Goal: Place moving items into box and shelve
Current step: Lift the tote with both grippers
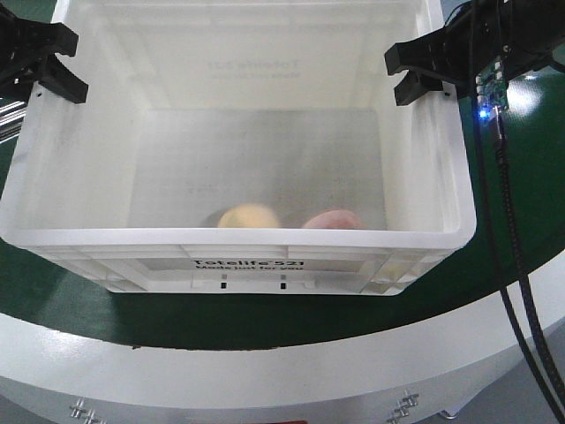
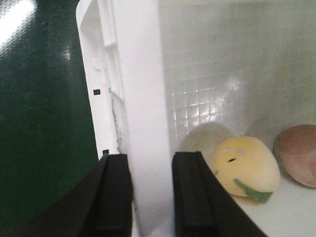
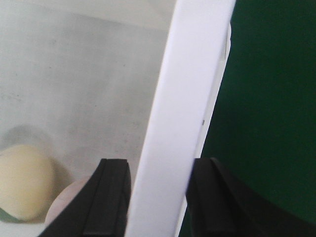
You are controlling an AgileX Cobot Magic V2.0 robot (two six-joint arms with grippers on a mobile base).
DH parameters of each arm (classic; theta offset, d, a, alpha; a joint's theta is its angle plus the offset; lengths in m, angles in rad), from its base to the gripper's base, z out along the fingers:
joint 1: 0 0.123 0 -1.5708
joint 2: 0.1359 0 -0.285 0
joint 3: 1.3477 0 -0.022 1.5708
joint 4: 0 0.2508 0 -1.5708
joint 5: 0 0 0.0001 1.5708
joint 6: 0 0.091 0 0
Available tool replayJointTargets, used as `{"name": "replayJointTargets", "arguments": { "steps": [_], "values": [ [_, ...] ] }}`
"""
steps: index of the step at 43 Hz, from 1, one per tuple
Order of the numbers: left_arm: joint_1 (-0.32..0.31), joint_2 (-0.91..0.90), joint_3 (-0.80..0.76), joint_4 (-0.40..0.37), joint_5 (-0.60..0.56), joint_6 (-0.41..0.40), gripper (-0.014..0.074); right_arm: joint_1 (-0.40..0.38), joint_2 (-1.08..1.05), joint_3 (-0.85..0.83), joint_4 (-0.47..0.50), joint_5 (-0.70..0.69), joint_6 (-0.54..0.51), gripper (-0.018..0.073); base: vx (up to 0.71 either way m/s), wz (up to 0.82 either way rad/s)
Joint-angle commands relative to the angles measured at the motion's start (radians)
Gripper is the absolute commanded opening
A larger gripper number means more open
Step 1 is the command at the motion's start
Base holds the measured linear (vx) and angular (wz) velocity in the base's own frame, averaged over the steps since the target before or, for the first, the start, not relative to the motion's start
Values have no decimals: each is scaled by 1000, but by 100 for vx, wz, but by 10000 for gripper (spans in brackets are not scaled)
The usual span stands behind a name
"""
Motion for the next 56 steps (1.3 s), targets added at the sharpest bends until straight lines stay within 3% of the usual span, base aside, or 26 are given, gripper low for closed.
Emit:
{"name": "replayJointTargets", "arguments": {
  "steps": [1, 17, 21, 22, 56],
  "values": [
    [-30, -66, -47, -329, -78, 11, -3, 26, -60, -47, 239, -129, -26, -3, 0, 0],
    [-30, -67, -47, -331, -77, 11, -3, 26, -60, -47, 266, -141, -27, -3, 0, 0],
    [-30, -67, -47, -339, -77, 11, -3, 26, -60, -47, 287, -149, -27, -3, 0, 0],
    [-30, -67, -47, -357, -81, 11, -3, 26, -60, -47, 333, -171, -27, -3, 0, 0],
    [-29, -67, -47, -357, -89, 36, -3, 26, -60, -47, 333, -182, -30, 0, 0, 0]
  ]
}}
